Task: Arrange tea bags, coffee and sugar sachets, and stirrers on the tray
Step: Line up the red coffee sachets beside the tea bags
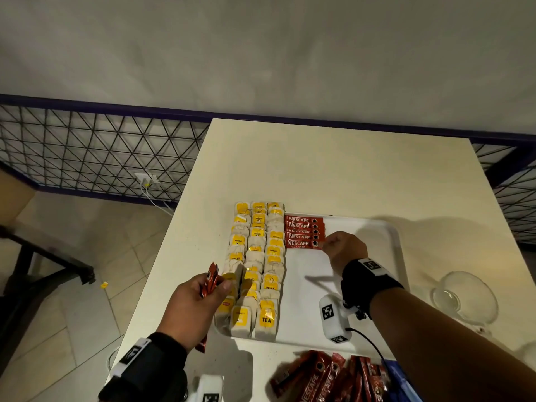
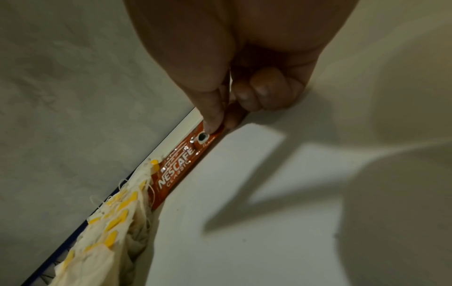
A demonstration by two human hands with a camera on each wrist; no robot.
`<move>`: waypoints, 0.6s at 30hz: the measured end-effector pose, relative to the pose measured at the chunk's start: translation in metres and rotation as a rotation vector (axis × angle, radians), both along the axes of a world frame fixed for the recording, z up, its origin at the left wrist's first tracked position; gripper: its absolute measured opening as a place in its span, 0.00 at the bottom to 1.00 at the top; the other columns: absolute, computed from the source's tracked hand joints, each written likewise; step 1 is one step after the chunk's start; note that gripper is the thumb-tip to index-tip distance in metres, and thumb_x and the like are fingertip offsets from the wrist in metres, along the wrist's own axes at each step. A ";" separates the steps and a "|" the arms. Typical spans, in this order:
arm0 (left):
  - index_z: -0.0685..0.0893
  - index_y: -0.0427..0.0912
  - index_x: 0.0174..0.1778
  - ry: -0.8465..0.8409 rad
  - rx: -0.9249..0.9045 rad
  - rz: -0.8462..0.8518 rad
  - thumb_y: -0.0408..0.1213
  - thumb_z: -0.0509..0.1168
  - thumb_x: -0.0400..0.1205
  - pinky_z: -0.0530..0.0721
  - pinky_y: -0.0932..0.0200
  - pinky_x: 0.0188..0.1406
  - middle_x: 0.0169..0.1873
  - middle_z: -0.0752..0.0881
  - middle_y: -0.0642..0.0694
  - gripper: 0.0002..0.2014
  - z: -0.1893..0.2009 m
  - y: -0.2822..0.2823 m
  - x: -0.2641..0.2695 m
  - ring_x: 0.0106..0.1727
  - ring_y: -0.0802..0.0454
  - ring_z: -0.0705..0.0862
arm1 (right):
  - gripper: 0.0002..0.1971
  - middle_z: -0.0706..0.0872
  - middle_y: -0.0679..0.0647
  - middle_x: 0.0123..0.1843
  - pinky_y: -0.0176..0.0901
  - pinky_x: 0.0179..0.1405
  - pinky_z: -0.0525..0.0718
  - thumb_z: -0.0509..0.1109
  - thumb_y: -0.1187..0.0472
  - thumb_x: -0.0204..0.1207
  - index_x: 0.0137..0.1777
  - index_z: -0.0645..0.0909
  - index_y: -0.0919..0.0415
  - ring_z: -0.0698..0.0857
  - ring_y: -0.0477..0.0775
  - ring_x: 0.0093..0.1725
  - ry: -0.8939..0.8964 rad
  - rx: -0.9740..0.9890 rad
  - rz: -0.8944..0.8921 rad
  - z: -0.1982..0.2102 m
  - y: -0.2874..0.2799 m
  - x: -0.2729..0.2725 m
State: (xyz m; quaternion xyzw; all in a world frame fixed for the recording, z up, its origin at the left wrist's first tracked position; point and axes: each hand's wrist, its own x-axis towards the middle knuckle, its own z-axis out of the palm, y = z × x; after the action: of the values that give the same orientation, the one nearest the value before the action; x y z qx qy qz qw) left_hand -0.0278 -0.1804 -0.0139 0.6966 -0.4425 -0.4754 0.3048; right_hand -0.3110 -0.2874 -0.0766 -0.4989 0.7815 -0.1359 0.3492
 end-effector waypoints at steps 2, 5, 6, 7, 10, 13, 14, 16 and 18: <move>0.86 0.43 0.41 0.016 0.011 0.010 0.40 0.70 0.81 0.72 0.59 0.29 0.17 0.78 0.59 0.05 0.000 0.000 0.000 0.19 0.64 0.75 | 0.05 0.84 0.47 0.42 0.37 0.44 0.73 0.72 0.52 0.77 0.44 0.83 0.52 0.80 0.51 0.44 0.001 -0.002 -0.013 0.000 0.000 0.001; 0.86 0.43 0.42 0.034 0.022 0.015 0.39 0.69 0.81 0.71 0.59 0.28 0.17 0.78 0.59 0.05 0.000 0.001 -0.001 0.19 0.63 0.75 | 0.06 0.84 0.47 0.42 0.37 0.42 0.72 0.72 0.51 0.77 0.43 0.82 0.52 0.80 0.50 0.43 -0.005 -0.003 -0.027 0.000 0.001 0.002; 0.86 0.43 0.42 0.036 0.022 0.014 0.39 0.69 0.81 0.71 0.59 0.28 0.17 0.78 0.59 0.05 0.001 0.001 -0.001 0.19 0.63 0.74 | 0.06 0.84 0.47 0.42 0.37 0.42 0.72 0.72 0.51 0.77 0.43 0.82 0.52 0.80 0.50 0.43 -0.007 -0.002 -0.030 0.000 0.001 0.002; 0.86 0.43 0.42 0.036 0.019 0.012 0.39 0.69 0.82 0.71 0.60 0.28 0.17 0.78 0.59 0.05 0.002 0.001 -0.002 0.19 0.63 0.74 | 0.06 0.84 0.48 0.42 0.37 0.42 0.72 0.72 0.51 0.77 0.43 0.81 0.52 0.80 0.51 0.43 -0.006 -0.003 -0.031 -0.001 0.001 0.002; 0.86 0.44 0.42 0.035 0.005 0.002 0.38 0.69 0.82 0.71 0.61 0.27 0.17 0.78 0.60 0.05 0.004 0.002 -0.003 0.19 0.65 0.75 | 0.06 0.85 0.49 0.43 0.39 0.43 0.73 0.72 0.51 0.77 0.43 0.81 0.52 0.81 0.53 0.45 0.000 -0.012 -0.028 -0.002 0.001 0.002; 0.86 0.42 0.42 0.038 0.008 0.003 0.38 0.69 0.81 0.70 0.61 0.27 0.16 0.78 0.59 0.05 0.004 0.002 -0.003 0.18 0.64 0.75 | 0.09 0.86 0.51 0.44 0.39 0.42 0.72 0.73 0.50 0.75 0.47 0.81 0.55 0.81 0.53 0.45 -0.033 -0.016 -0.068 -0.001 0.002 0.002; 0.86 0.41 0.43 0.048 0.020 0.005 0.38 0.69 0.81 0.70 0.61 0.27 0.16 0.78 0.58 0.05 0.004 0.003 -0.003 0.18 0.64 0.74 | 0.11 0.85 0.51 0.44 0.39 0.41 0.72 0.74 0.49 0.75 0.48 0.81 0.56 0.81 0.53 0.44 -0.047 -0.020 -0.085 0.000 0.003 0.001; 0.86 0.39 0.44 0.063 0.050 -0.006 0.37 0.70 0.80 0.69 0.60 0.26 0.17 0.77 0.57 0.05 0.004 0.003 -0.003 0.18 0.63 0.73 | 0.15 0.85 0.52 0.43 0.40 0.40 0.71 0.74 0.46 0.74 0.48 0.79 0.58 0.81 0.53 0.42 -0.033 -0.070 -0.102 0.008 0.005 0.001; 0.85 0.39 0.43 0.020 0.050 -0.052 0.39 0.72 0.79 0.71 0.60 0.27 0.19 0.78 0.54 0.07 0.005 0.002 -0.007 0.20 0.63 0.73 | 0.17 0.86 0.52 0.40 0.41 0.39 0.73 0.72 0.44 0.75 0.45 0.79 0.59 0.83 0.55 0.42 -0.046 -0.187 -0.069 0.024 0.009 0.009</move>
State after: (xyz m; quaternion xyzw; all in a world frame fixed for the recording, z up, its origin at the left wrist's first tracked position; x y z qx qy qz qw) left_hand -0.0346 -0.1786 -0.0087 0.6876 -0.4451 -0.5011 0.2792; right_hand -0.3015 -0.2785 -0.0530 -0.4991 0.7737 -0.2318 0.3141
